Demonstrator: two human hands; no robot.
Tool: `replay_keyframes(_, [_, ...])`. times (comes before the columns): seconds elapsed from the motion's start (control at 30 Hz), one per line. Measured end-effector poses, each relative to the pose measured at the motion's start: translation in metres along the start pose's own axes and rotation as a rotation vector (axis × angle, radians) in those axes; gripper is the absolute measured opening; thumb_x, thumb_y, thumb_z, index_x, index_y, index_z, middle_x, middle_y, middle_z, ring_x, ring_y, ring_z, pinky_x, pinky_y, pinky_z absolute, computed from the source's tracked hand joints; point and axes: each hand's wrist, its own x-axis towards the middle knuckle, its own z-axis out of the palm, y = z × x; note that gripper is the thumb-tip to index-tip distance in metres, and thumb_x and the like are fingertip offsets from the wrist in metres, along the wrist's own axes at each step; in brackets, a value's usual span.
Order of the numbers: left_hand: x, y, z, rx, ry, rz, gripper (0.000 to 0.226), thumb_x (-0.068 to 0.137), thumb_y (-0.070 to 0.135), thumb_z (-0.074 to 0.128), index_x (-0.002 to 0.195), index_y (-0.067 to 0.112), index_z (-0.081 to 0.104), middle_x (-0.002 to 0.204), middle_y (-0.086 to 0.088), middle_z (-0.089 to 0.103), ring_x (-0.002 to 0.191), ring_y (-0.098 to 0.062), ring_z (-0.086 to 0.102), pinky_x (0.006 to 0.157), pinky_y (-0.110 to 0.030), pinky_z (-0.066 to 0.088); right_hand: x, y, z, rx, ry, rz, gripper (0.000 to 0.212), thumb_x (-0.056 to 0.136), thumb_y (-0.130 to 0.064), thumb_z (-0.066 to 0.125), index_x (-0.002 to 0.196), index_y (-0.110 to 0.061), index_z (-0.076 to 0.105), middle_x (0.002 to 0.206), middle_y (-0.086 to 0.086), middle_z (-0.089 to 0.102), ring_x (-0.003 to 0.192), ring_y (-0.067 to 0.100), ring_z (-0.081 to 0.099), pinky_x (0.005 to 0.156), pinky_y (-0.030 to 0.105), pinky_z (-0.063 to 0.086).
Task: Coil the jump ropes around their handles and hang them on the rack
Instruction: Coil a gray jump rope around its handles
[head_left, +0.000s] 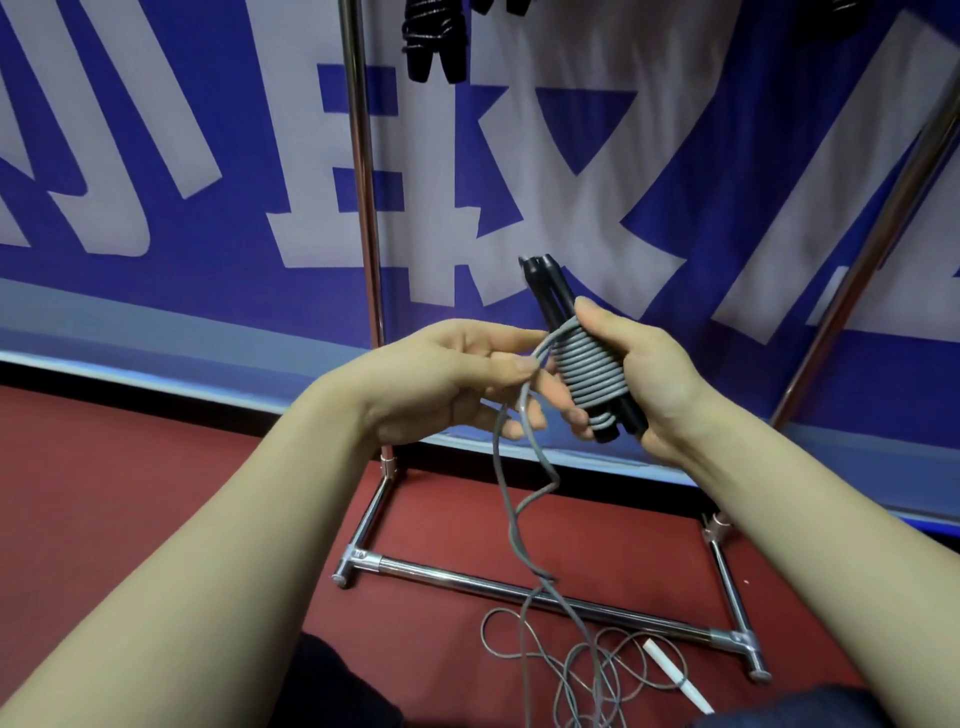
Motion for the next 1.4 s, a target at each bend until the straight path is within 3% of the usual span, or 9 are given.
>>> replay_keyframes(0.3, [0.011,-0.006,0.014,0.626,0.345,-0.063,0.029,0.093,-0.009,0.044,0.113,0.002,0.061,0.104,-0.009,0.072,0.092,-0.011,0.071,0.047,-0.019,0.048,0.003,0.004,-0.008,-0.11,0.096,-0.073,0.051,0.097,-0.052,0.046,0.085,-0.004,0.059,0.058,0.013,0.055,0.045,0.024,0.045,0.045,0.027,0.039])
replay_keyframes(0.5, [0.023,-0.009,0.025,0.374,0.507,0.064,0.008,0.093,0.004,0.058,0.1,0.003,0.063,0.099,-0.021,0.068,0.088,-0.016,0.062,0.089,-0.041,0.055,0.006,0.003,-0.017,-0.079,0.182,-0.09,0.053,0.097,-0.053,0.045,0.078,-0.005,0.059,0.059,0.014,0.056,0.046,0.024,0.045,0.047,0.029,0.038])
replay_keyframes(0.6, [0.021,-0.009,0.024,0.228,0.47,0.072,0.021,0.098,0.022,0.058,0.1,0.004,0.068,0.082,-0.009,0.065,0.078,-0.014,0.058,0.086,-0.041,0.057,0.006,0.005,-0.019,-0.092,0.208,-0.102,0.054,0.097,-0.053,0.045,0.079,-0.005,0.059,0.059,0.015,0.055,0.045,0.024,0.045,0.047,0.029,0.038])
replay_keyframes(0.83, [0.019,-0.009,0.012,1.11,0.306,-0.069,0.018,0.096,0.038,0.059,0.096,0.027,0.073,0.093,0.012,0.074,0.093,-0.005,0.059,0.101,-0.037,0.039,0.005,0.008,-0.016,-0.162,0.151,-0.089,0.051,0.098,-0.049,0.046,0.086,-0.001,0.059,0.056,0.014,0.056,0.044,0.024,0.045,0.043,0.028,0.039])
replay_keyframes(0.9, [0.018,-0.012,0.01,1.006,0.307,-0.074,0.017,0.094,0.037,0.063,0.09,0.023,0.072,0.11,0.015,0.069,0.109,-0.009,0.056,0.107,-0.038,0.034,0.003,0.009,-0.015,-0.169,0.117,-0.082,0.052,0.099,-0.048,0.046,0.084,-0.001,0.06,0.056,0.014,0.056,0.044,0.024,0.046,0.043,0.028,0.039])
replay_keyframes(1.0, [0.015,-0.012,0.015,0.396,0.275,0.011,0.023,0.092,0.003,0.064,0.07,0.008,0.07,0.12,0.003,0.066,0.099,-0.016,0.068,0.09,-0.031,0.052,0.002,0.006,-0.017,-0.159,0.087,-0.088,0.052,0.099,-0.048,0.045,0.081,-0.003,0.064,0.057,0.015,0.055,0.044,0.024,0.046,0.042,0.027,0.04])
replay_keyframes(1.1, [0.016,-0.005,0.023,-0.011,0.331,0.033,0.014,0.073,-0.008,0.059,0.069,0.003,0.066,0.071,-0.01,0.063,0.05,-0.016,0.056,0.041,-0.019,0.039,0.002,0.005,-0.02,-0.161,0.064,-0.104,0.056,0.099,-0.047,0.044,0.089,0.004,0.063,0.057,0.016,0.055,0.044,0.024,0.046,0.041,0.027,0.04])
replay_keyframes(1.23, [0.015,0.003,0.022,0.153,0.362,-0.03,0.032,0.098,0.031,0.047,0.088,0.005,0.062,0.051,-0.002,0.054,0.036,-0.011,0.025,0.046,-0.028,0.011,0.0,0.004,-0.02,-0.175,0.061,-0.14,0.051,0.099,-0.046,0.045,0.085,0.002,0.059,0.056,0.016,0.055,0.045,0.024,0.045,0.041,0.026,0.04])
replay_keyframes(1.4, [0.011,-0.002,0.018,0.38,0.288,0.003,0.031,0.099,0.038,0.05,0.102,0.02,0.075,0.046,-0.003,0.045,0.038,-0.014,0.032,0.041,-0.018,0.031,-0.003,0.003,-0.017,-0.236,0.038,-0.172,0.049,0.099,-0.045,0.045,0.08,-0.007,0.07,0.059,0.02,0.055,0.043,0.024,0.047,0.041,0.027,0.04])
